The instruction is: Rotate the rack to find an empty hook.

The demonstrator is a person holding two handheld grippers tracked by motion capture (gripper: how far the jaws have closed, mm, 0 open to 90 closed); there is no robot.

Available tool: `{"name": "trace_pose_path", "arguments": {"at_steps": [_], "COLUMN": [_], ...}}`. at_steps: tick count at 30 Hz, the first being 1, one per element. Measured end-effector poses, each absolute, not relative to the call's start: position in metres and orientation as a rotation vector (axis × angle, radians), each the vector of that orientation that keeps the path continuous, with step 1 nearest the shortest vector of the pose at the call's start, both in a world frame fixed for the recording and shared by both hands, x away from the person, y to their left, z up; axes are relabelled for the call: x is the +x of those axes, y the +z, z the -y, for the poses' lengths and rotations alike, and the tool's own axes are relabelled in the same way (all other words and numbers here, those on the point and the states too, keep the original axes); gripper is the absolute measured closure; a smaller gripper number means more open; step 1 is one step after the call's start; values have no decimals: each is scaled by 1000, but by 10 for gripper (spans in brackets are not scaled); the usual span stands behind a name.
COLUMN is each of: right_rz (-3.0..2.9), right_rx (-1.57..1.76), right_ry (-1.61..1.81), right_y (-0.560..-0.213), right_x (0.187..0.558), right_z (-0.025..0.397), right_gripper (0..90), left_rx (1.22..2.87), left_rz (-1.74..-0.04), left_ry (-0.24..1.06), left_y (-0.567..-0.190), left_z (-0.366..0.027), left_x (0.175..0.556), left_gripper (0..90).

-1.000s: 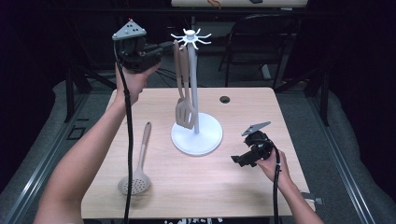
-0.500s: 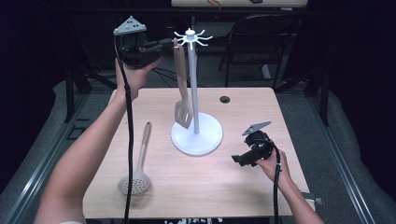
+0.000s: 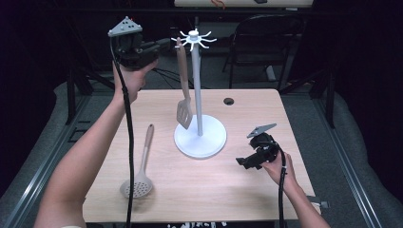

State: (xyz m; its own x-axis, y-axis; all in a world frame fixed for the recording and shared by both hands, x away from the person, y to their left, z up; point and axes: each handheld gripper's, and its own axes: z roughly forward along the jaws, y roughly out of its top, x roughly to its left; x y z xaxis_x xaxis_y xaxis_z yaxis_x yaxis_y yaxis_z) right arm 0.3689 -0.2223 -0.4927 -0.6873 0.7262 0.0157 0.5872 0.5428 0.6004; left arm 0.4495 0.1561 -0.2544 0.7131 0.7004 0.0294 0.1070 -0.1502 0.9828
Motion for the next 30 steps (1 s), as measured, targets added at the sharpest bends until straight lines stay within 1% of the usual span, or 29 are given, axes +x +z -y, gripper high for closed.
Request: {"name": "trace_pose_path", "arguments": {"at_steps": [7,10,16,30], "right_rz": [-2553,-2558,-2555,-2552], "right_rx": [1100,1094,1094,1095], "right_ry": [850,854,851,846], "right_y": [-492,-492,-492,-493], "right_x": [369,369,369,370], "right_z": [220,219,219,220], "right_gripper": [15,15,15,15], "left_rx": [1687,1705,1727,1699], "left_rz": [-563,-541,-552,-621], "left_ry": [582,591,604,595], "left_y": [-252,-251,-252,-253], "left_z": [-151,-146,-141,-148], "left_x": [423,418,424,441], "left_gripper": [900,900,900,900]}}
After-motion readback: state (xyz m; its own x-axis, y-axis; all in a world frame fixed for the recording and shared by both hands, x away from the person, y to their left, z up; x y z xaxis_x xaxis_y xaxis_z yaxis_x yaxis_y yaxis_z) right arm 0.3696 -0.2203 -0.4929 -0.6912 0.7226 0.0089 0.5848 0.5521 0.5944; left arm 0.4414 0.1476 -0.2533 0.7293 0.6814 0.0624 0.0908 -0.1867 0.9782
